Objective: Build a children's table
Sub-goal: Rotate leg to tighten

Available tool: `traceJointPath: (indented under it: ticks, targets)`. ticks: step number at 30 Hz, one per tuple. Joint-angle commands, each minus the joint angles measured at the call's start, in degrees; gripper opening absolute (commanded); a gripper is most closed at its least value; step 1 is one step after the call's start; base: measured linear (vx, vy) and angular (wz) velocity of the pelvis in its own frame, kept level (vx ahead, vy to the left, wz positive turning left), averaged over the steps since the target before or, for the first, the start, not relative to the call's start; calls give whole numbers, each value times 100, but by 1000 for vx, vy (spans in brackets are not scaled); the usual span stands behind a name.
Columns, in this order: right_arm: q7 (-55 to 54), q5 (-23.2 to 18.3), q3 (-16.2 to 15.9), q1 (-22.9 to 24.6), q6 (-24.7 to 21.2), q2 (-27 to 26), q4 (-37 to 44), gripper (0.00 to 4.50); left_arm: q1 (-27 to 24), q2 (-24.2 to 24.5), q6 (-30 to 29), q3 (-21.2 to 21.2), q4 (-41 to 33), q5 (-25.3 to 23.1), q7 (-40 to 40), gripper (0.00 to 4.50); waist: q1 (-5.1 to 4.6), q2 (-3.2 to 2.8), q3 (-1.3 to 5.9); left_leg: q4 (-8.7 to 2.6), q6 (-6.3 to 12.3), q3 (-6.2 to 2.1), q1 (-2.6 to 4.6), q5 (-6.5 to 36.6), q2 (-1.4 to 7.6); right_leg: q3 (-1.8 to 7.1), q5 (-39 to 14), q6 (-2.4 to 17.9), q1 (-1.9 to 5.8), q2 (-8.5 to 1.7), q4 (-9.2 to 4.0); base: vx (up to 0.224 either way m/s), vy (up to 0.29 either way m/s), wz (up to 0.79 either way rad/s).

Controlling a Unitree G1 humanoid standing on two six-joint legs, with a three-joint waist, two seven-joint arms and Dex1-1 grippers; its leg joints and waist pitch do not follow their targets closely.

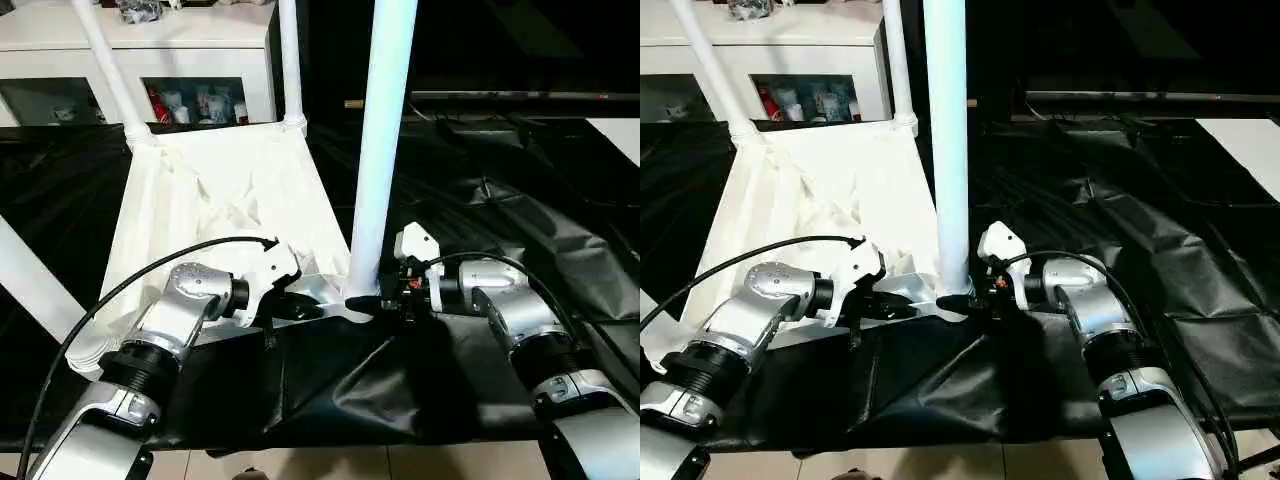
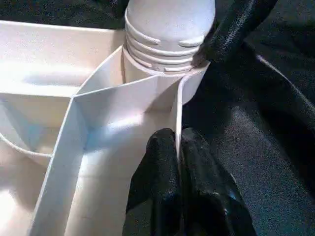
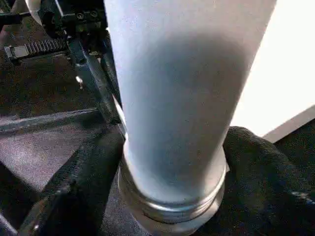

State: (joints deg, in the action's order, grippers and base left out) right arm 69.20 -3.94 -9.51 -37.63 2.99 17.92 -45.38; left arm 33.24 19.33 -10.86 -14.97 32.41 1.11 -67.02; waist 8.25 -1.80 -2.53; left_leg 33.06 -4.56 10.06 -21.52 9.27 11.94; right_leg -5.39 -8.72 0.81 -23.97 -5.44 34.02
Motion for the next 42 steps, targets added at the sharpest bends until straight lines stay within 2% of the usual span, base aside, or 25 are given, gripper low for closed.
traceJointPath:
  ticks: [1,4,13,15,17,18,19,20,21,22,23,24,25,26,27,30,31,32,33,35,36,39,40,42]
  targets:
    - [53,-4,-6,23,44,27,-7,314,39,-118,165,103,-254,313,-160,0,-31,82,402,-332,388,10,63,1248,127,244,-1463,1166,337,-286,-349,0,0,0]
    - [89,6,-32,41,49,26,-5,284,28,-121,167,96,-257,306,-154,0,-31,82,406,-328,390,11,63,1247,127,245,-1413,1185,339,-284,-342,0,0,0]
    - [-95,-9,0,163,56,-79,-38,268,38,-164,145,111,-179,242,24,0,-32,87,402,-328,389,11,61,1255,126,245,-1496,1151,337,-289,-350,0,0,0]
    - [-625,76,64,217,3,-223,-211,268,138,-321,59,140,38,86,502,0,-48,86,377,-346,347,11,74,1315,125,250,-1608,1122,313,-283,-383,0,0,0]
    - [-1050,107,143,221,-71,-343,-343,268,214,-436,-1,148,194,-28,840,0,-70,95,378,-357,264,0,68,1425,104,241,-1891,1017,339,-294,-405,0,0,0]
    - [-1641,130,261,215,-165,-514,-499,268,318,-600,-78,155,405,-172,1297,0,-84,75,367,-361,227,0,83,1467,107,256,-1972,998,308,-299,-419,0,0,0]
    - [-2099,130,361,207,-244,-653,-599,268,405,-739,-157,180,575,-267,1684,0,-115,91,330,-376,158,1,102,1628,87,241,-2278,907,305,-284,-469,0,0,0]
    - [-2464,110,450,199,-323,-780,-652,268,487,-868,-223,225,728,-318,2020,0,-114,85,333,-381,112,-13,122,1708,79,229,-2460,852,313,-300,-482,0,0,0]
    - [-3197,34,652,171,-435,-1074,-691,267,649,-1113,-320,301,1014,-384,2590,0,-154,56,335,-378,69,-25,144,1849,59,218,-2845,695,303,-314,-536,0,0,0]
    - [-3381,5,707,163,-468,-1162,-689,267,695,-1176,-316,314,1092,-407,2740,0,-196,76,319,-382,66,-11,148,1882,50,219,-2924,640,281,-287,-575,0,0,0]
    - [-3626,-35,785,151,-509,-1288,-679,267,756,-1260,-293,325,1197,-441,2932,0,-220,93,325,-376,60,-34,151,1938,27,188,-3119,546,297,-296,-601,0,0,0]
    - [-3811,-41,818,138,-496,-1402,-656,267,800,-1326,-286,320,1268,-459,3028,0,-224,94,330,-375,77,-34,154,1937,23,180,-3178,508,295,-297,-615,0,0,0]
    - [-3983,-18,798,112,-442,-1593,-600,267,873,-1421,-223,311,1380,-496,3197,0,-238,18,332,-378,103,-41,149,1959,34,185,-3154,491,279,-299,-633,0,0,0]
    - [-4052,14,755,91,-345,-1743,-552,267,931,-1479,-169,293,1470,-547,3284,0,-259,42,326,-377,115,-41,147,2008,21,169,-3159,468,265,-279,-647,0,0,0]
    - [-4032,74,647,62,-161,-1932,-475,267,1007,-1543,-54,269,1577,-600,3327,0,-270,40,332,-382,130,-47,147,2062,17,160,-3172,457,269,-281,-656,0,0,0]
    - [-3949,115,570,54,-40,-1982,-437,267,1030,-1554,10,251,1594,-599,3274,0,-278,37,344,-402,164,-57,135,2075,39,161,-3004,499,289,-280,-640,0,0,0]
    - [-3904,132,547,58,14,-1992,-406,300,1040,-1550,50,232,1603,-608,3226,0,-280,35,348,-407,177,-56,134,2056,48,168,-2885,548,293,-282,-627,0,0,0]
    - [-3716,76,547,78,75,-1953,-321,321,1021,-1514,145,212,1563,-584,3075,0,-281,68,350,-415,196,-54,121,2030,55,171,-2793,590,306,-284,-615,0,0,0]
    - [-3716,76,547,78,75,-1953,-321,334,1021,-1514,145,212,1563,-584,3075,0,-273,48,349,-417,209,-54,116,2000,60,180,-2735,629,306,-296,-606,0,0,0]
    - [-3134,-19,494,121,139,-1701,-120,337,927,-1362,264,180,1383,-493,2647,0,-267,81,343,-416,267,-51,100,1997,53,178,-2756,635,328,-305,-605,0,0,0]
    - [-2900,-34,457,136,161,-1572,-49,364,881,-1291,303,171,1301,-451,2476,0,-255,74,355,-409,291,-44,99,1901,64,194,-2642,654,326,-309,-593,0,0,0]
    - [-2372,-9,353,165,166,-1229,78,388,794,-1127,440,136,1192,-403,2081,0,-240,100,362,-407,360,-34,72,1725,78,203,-2391,760,352,-311,-554,0,0,0]
    - [-2083,110,232,183,218,-960,130,388,712,-1021,499,114,1077,-343,1801,0,-219,110,368,-403,387,-34,82,1653,90,199,-2293,804,360,-312,-540,0,0,0]
    - [-1532,356,-24,229,376,-441,231,416,525,-834,653,93,787,-148,1194,0,-184,106,375,-381,433,-15,56,1464,107,209,-1995,913,377,-311,-482,0,0,0]
